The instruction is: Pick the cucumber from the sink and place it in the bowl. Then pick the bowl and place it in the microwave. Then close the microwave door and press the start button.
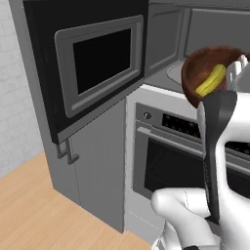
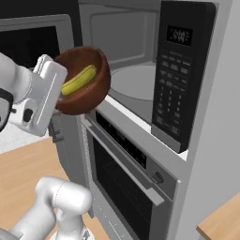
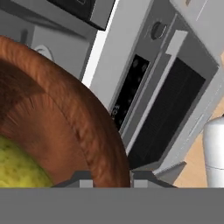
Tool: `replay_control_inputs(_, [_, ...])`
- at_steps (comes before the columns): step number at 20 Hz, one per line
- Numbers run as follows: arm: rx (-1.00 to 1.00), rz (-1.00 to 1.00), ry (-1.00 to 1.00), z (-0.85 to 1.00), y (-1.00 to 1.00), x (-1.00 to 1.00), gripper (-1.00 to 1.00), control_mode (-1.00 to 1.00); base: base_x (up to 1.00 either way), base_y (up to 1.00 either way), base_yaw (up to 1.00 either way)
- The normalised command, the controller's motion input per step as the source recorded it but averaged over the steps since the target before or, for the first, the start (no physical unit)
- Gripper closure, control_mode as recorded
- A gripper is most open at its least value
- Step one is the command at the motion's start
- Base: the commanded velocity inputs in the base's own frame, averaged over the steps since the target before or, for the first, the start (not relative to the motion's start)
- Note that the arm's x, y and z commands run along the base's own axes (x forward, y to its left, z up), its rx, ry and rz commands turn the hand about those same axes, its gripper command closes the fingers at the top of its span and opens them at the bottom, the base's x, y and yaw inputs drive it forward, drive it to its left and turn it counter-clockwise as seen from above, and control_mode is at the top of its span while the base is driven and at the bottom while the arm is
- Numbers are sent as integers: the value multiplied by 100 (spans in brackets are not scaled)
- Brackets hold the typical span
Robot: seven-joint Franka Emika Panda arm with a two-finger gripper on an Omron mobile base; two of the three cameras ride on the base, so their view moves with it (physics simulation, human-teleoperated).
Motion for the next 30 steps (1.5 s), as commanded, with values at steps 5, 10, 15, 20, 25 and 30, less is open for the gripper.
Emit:
replay_control_inputs(5, [0, -36, -14, 31, -4, 35, 100, -100, 0, 0, 0])
replay_control_inputs(10, [3, -20, -15, 4, -14, 46, 100, -100, 0, 0, 0])
replay_control_inputs(15, [5, -6, -11, 0, -11, 63, 100, -100, 0, 0, 0])
replay_control_inputs(20, [9, 0, -4, 4, -36, 46, 100, -100, 0, 0, 0])
replay_control_inputs(25, [11, 0, 0, 15, -40, 28, 100, -100, 0, 0, 0])
replay_control_inputs(30, [14, 6, 0, 5, -34, 48, 100, -100, 0, 0, 0])
